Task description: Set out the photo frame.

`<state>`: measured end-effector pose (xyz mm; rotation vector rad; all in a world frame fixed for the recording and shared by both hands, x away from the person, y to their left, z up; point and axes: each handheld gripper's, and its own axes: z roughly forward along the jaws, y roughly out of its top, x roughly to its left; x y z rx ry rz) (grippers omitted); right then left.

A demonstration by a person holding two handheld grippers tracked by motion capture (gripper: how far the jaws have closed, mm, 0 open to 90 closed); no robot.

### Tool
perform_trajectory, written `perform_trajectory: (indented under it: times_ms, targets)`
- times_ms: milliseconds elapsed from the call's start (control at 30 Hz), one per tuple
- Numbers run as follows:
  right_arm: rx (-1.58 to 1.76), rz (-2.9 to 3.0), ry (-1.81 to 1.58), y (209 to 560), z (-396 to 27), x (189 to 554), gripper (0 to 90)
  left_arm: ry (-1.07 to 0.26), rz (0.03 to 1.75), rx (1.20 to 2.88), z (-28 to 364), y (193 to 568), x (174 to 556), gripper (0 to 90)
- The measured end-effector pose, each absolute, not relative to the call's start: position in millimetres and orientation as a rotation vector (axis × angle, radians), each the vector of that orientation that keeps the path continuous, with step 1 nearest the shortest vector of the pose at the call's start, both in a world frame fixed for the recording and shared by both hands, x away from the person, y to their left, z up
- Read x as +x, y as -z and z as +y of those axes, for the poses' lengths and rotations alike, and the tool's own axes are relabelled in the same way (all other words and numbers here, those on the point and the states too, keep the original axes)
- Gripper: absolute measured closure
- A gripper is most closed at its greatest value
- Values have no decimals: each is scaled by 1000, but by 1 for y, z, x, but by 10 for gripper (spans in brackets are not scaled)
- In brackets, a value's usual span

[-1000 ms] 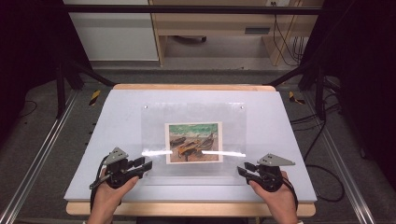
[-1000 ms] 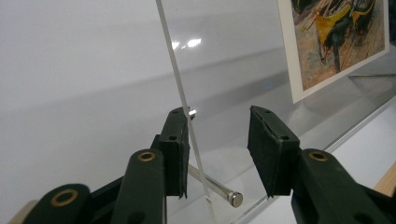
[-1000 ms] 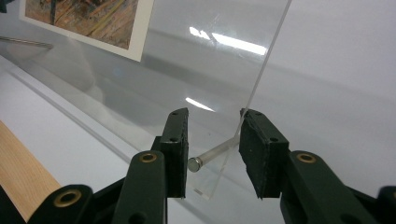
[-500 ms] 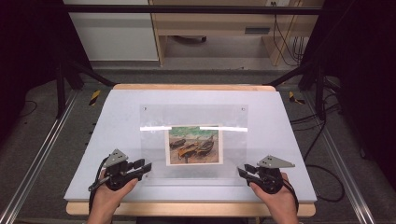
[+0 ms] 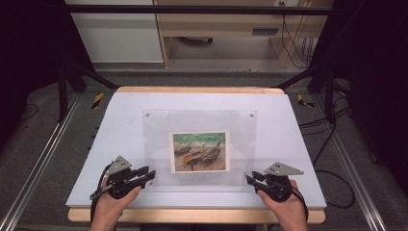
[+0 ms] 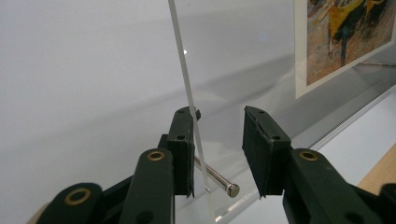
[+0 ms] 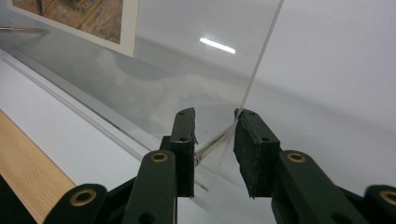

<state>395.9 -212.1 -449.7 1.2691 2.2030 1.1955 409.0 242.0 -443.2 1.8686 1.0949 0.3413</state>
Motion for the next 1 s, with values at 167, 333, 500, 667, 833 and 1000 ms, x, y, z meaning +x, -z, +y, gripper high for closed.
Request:
perform_trajectory:
  times_ms: [167,333,500,667,833,1000]
  targets:
    - [1262,2203,-1187,450,-212,395,692,-341,1090,1869,242,444,408,640]
    - [1259,2205,-1174,450,-211,394,696,-341,1088,1873,243,444,407,647]
    - [1251,2207,-1174,451,-211,393,700,-343,1083,1875,243,445,406,652]
    - [1253,2209,-1172,451,-211,392,702,-345,1076,1882,243,445,405,654]
    - [1256,2212,-1169,452,-211,391,704,-343,1070,1887,244,445,404,657]
    - [1252,2214,-1163,452,-211,390,706,-343,1065,1895,244,446,403,659]
